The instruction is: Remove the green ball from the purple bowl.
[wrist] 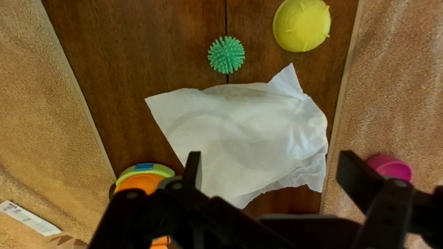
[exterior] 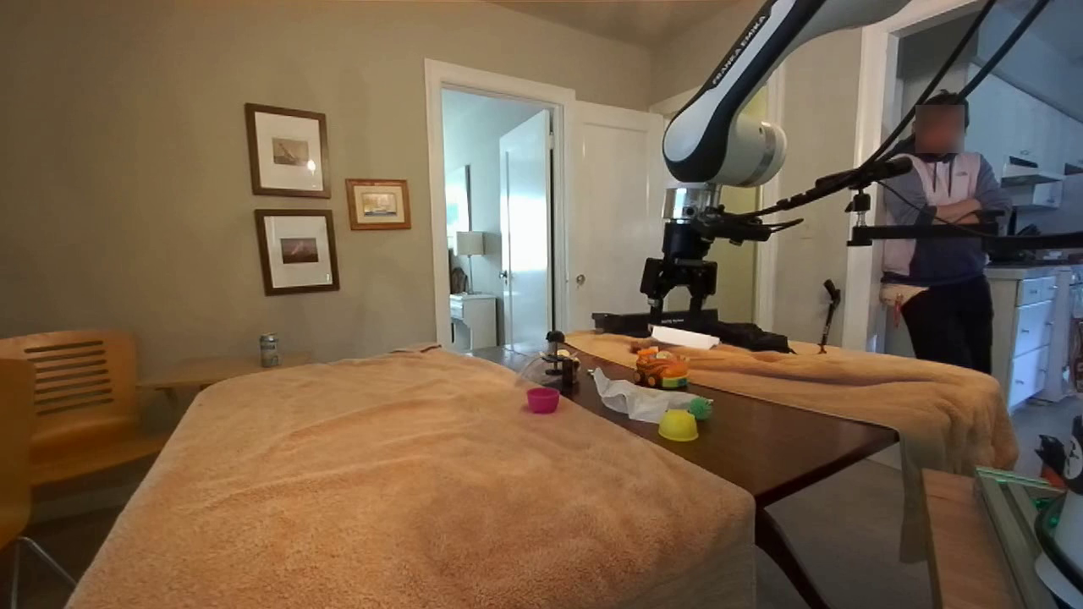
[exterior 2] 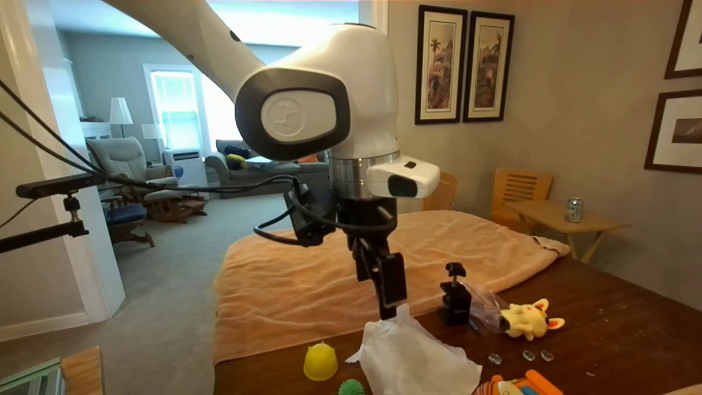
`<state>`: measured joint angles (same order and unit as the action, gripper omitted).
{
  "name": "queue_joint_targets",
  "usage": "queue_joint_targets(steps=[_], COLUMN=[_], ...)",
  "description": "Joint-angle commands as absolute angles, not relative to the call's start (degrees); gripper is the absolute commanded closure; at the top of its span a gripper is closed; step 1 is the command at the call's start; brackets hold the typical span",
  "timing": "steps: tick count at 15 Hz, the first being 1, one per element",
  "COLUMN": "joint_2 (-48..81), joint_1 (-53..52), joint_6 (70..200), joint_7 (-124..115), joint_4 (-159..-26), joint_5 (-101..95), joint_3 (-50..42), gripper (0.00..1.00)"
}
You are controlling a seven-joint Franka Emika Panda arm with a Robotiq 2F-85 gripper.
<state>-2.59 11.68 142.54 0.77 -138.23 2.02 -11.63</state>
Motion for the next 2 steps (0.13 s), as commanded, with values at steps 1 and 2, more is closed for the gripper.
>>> queue_joint_targets(steps=[1, 2], joint_2=[-4.05, -4.08], joint_1=[11.58, 11.56], joint_6=[142.19, 141.96], joint_7=[1.62, 1.82], joint_4=[-138.37, -138.35], joint_5=[1.53, 1.80], joint_3=[-11.57, -11.58], gripper=[0.00, 0.00])
